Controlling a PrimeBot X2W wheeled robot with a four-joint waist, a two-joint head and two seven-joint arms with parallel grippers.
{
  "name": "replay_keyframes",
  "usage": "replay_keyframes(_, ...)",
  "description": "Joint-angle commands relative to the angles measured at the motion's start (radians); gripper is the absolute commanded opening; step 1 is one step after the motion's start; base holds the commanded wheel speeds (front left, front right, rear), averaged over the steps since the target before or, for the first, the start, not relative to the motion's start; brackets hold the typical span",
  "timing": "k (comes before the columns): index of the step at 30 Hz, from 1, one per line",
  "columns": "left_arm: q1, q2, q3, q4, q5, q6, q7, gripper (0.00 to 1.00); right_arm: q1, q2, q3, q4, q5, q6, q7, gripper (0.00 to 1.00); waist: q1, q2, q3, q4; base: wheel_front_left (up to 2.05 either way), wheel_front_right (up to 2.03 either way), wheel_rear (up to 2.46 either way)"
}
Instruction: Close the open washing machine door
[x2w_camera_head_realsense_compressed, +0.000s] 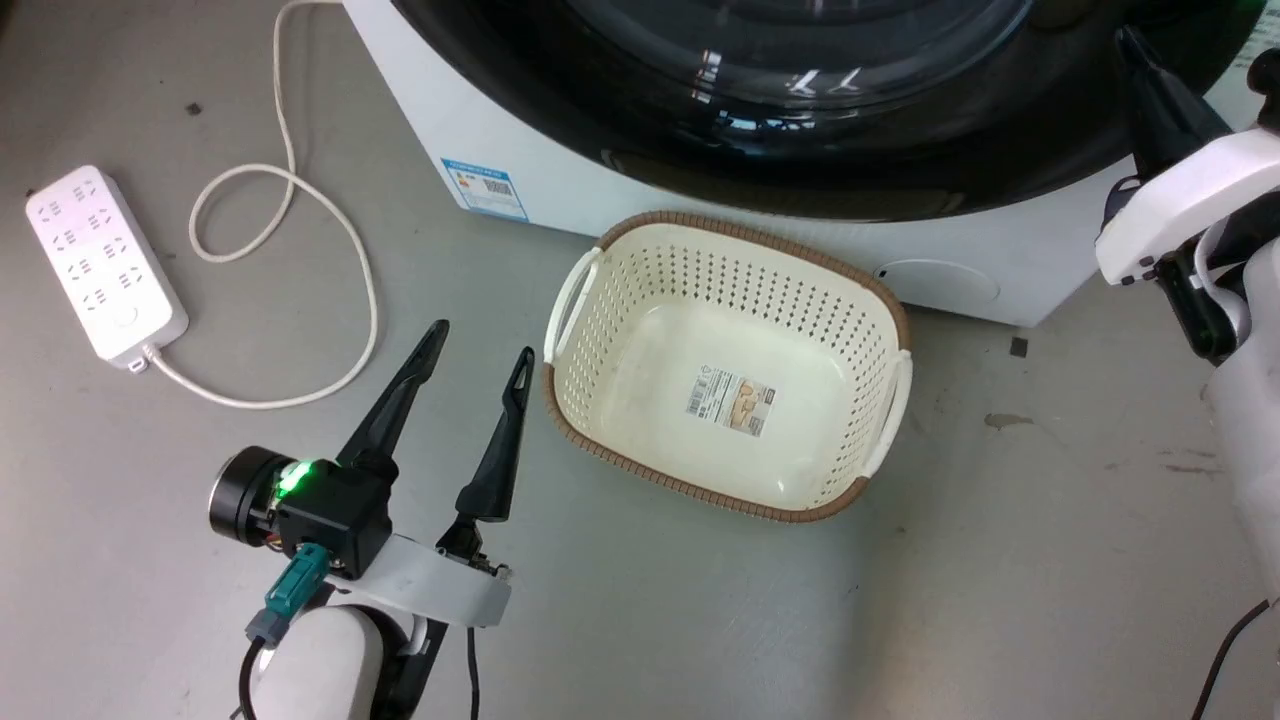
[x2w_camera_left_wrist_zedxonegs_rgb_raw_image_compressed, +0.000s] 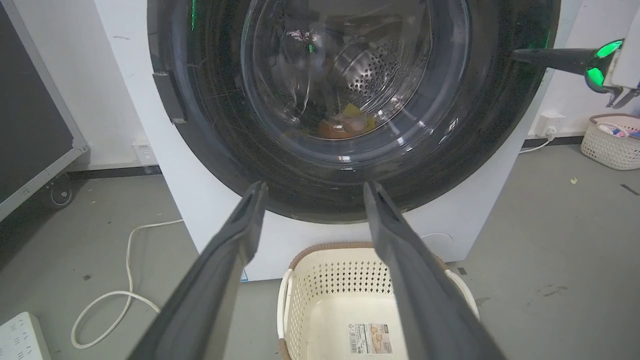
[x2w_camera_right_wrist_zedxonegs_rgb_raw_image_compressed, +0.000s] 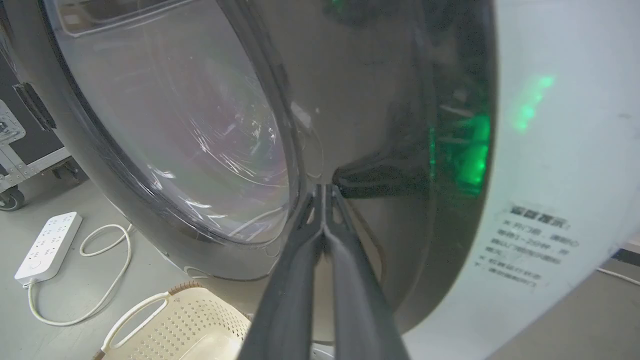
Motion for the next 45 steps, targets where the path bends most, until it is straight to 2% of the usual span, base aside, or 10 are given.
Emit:
replay_keyframes(1,-0.006,-0.003,0.004,0.004,0.002,-0.004,-0.004,1.0,-0.029,-0.022,-0.024,0.006,0.003,-0.012,-0.011,0.0,0.0,-0.0001,-0.017,-0.006,0.0,0.0,0.0)
replay_keyframes(5,0.004,-0.007,0.011,0.013,0.003,-0.004,-0.004,1.0,0.006,-0.006,-0.022,0.007,0.012,-0.012,-0.015,0.04,0.0,-0.0001,-0.058,-0.019,0.0,0.0,0.0)
replay_keyframes(6,0.009,-0.008,0.014,0.015,0.004,-0.004,-0.004,1.0,0.022,-0.002,-0.023,-0.001,0.016,-0.012,-0.015,0.36,0.0,-0.0001,-0.072,-0.024,0.0,0.0,0.0)
replay_keyframes(7,0.015,-0.01,0.019,0.02,0.005,-0.004,-0.004,1.0,0.041,0.004,-0.03,-0.024,0.02,-0.012,-0.016,0.87,0.0,-0.0001,-0.091,-0.032,0.0,0.0,0.0)
replay_keyframes(8,0.022,-0.011,0.024,0.024,0.006,-0.004,-0.004,1.0,0.067,0.012,-0.034,-0.048,0.025,-0.012,-0.016,1.0,0.0,-0.0001,-0.109,-0.039,0.0,0.0,0.0)
replay_keyframes(14,0.071,-0.021,0.052,0.061,0.014,-0.004,-0.004,1.0,0.285,0.041,-0.035,-0.237,0.048,-0.012,-0.016,1.0,0.0,-0.0001,-0.228,-0.092,0.0,0.0,0.0)
replay_keyframes(20,0.128,-0.035,0.098,0.096,0.007,-0.004,-0.004,1.0,0.548,0.083,-0.066,-0.482,0.001,-0.012,-0.016,1.0,0.0,-0.0001,-0.326,-0.153,0.0,0.0,0.0)
replay_keyframes(28,0.17,-0.042,0.126,0.139,-0.005,-0.004,-0.004,1.0,0.807,0.18,-0.148,-0.666,-0.063,-0.012,-0.016,1.0,0.0,-0.0001,-0.372,-0.213,0.0,0.0,0.0)
replay_keyframes(35,0.183,-0.054,0.152,0.17,0.001,-0.004,-0.004,1.0,0.945,0.224,-0.181,-0.775,-0.124,-0.012,-0.016,1.0,0.0,-0.0001,-0.378,-0.229,0.0,0.0,0.0)
replay_keyframes(45,0.192,-0.076,0.186,0.188,0.022,-0.004,-0.004,1.0,0.993,0.227,-0.149,-0.767,-0.086,-0.012,-0.016,1.0,0.0,-0.0001,-0.384,-0.224,0.0,0.0,0.0)
